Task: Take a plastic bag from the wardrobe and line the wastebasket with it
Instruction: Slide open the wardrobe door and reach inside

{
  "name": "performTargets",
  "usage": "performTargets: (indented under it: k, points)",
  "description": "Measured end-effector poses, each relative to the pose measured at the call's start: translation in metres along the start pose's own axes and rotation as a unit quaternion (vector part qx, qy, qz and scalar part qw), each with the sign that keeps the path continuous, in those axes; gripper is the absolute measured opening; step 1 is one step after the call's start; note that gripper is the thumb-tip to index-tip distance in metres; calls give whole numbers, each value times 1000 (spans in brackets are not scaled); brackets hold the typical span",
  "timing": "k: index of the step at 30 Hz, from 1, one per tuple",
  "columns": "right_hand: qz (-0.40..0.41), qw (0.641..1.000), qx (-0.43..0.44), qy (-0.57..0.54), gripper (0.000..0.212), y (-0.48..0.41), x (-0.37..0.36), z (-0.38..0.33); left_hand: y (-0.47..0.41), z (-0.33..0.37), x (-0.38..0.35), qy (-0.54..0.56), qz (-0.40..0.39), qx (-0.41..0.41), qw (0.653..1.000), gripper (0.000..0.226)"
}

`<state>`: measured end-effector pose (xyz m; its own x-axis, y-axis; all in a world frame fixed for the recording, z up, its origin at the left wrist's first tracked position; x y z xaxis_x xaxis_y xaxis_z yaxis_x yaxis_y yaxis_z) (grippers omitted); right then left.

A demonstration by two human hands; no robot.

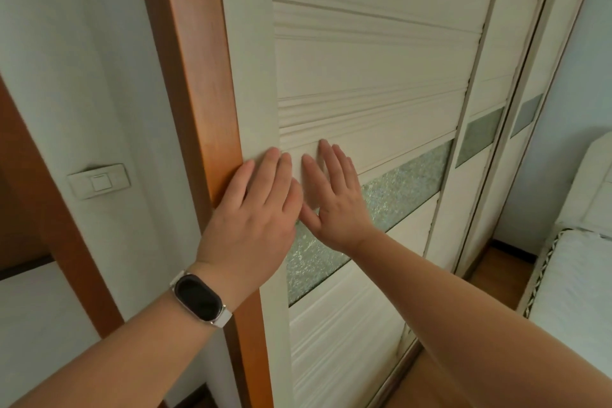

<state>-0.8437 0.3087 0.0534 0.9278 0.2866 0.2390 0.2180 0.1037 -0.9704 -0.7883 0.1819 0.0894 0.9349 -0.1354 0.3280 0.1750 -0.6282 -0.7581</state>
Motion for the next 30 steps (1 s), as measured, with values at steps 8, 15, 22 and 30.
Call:
performTargets:
  k: [8,15,22,30]
  points:
    - [74,997,-13,1,63,0,-16,14,-6,5,-5,-11,-67,13,998,42]
    - [117,993,3,4,64,2,-22,43,-17,22,-19,12,-94,-2,996,51]
    - [133,991,17,12,65,3,-23,91,-38,54,-48,71,-40,28,996,45]
    - [144,989,22,11,68,5,-24,160,-84,95,-85,80,72,57,993,33]
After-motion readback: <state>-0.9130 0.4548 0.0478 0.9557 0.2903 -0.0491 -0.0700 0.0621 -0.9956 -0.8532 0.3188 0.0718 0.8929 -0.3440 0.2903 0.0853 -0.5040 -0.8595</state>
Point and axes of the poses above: each hand's wrist, its own y-axis away from the middle knuckle, its own x-axis out of the back of the hand, z = x × y, the point moved 8 cm from there along -y, towards the middle knuckle, and after that the axes turned 9 degrees about z, right-handed, at the moved point
